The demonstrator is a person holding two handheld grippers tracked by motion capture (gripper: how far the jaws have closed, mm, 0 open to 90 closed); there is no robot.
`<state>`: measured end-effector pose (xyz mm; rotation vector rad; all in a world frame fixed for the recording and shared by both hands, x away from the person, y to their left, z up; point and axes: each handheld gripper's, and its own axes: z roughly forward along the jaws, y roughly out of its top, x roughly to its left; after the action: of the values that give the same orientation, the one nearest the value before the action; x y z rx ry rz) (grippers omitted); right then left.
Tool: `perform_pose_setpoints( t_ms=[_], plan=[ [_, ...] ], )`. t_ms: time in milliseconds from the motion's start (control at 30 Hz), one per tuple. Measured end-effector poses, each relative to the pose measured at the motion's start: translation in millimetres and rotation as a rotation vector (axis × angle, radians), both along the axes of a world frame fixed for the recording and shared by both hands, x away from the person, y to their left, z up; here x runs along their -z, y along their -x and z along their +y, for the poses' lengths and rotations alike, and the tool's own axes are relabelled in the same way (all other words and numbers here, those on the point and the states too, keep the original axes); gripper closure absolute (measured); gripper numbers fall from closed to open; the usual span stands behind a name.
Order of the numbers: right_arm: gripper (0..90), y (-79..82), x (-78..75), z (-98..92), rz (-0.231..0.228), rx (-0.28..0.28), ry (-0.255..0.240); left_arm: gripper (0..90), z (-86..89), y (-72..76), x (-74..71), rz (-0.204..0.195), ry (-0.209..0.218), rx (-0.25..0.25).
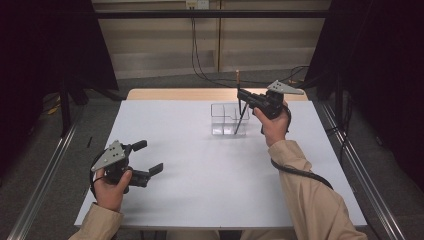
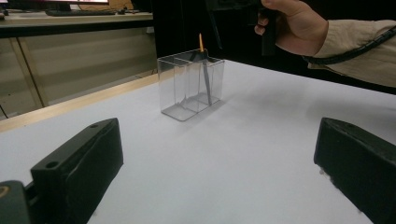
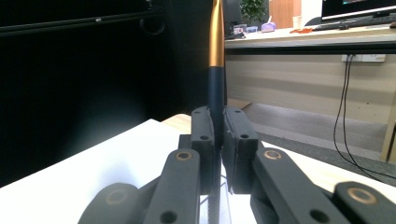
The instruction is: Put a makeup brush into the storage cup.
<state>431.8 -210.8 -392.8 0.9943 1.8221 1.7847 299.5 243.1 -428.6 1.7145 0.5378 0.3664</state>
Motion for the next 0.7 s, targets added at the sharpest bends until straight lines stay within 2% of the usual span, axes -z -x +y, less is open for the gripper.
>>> perform_pose_setpoints(
  t_ms=[700],
  plan=[
    [83.8,-7.8,10.9,-2.4,0.004,0.024,0.019,1.2,2.5,-0.2,-0.5,-0.002,0.003,-0.005]
  ],
)
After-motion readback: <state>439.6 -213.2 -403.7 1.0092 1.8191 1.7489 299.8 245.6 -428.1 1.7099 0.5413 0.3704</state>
